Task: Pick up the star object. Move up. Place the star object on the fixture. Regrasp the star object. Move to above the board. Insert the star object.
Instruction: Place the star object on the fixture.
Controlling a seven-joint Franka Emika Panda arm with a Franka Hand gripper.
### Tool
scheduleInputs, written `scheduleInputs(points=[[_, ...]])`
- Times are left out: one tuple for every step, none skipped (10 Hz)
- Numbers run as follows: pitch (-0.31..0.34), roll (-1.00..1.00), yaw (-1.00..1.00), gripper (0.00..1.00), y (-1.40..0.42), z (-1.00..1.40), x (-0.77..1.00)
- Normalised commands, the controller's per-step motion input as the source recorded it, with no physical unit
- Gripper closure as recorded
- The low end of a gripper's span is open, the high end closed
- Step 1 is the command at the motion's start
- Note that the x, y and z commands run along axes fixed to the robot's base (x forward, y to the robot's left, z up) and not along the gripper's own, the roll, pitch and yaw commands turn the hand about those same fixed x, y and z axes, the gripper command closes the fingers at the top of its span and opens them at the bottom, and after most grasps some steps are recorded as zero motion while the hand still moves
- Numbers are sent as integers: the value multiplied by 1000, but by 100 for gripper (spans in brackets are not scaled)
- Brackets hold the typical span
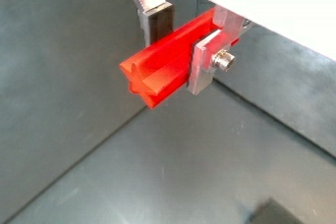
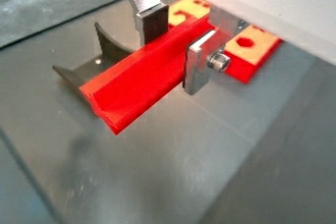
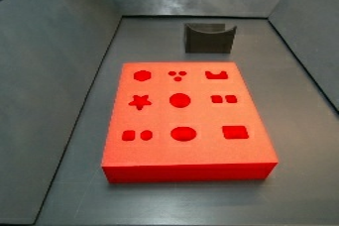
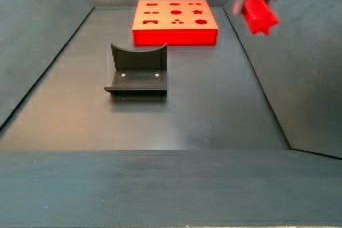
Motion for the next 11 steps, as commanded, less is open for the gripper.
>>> scheduleInputs(points=[[56, -225, 25, 100, -256, 12, 1000], [77, -180, 8, 100, -234, 10, 1000], [97, -139, 4, 100, -209, 9, 1000], [106, -123, 9, 100, -195, 9, 1000], [118, -103, 15, 100, -174, 9, 1000], [120, -100, 12, 100, -165, 9, 1000], [125, -95, 7, 100, -135, 9, 1000], [126, -92, 4, 100, -126, 8, 1000], [123, -83, 6, 100, -107, 6, 1000], [130, -78, 5, 100, -95, 6, 1000], [137, -71, 5, 100, -79, 8, 1000]])
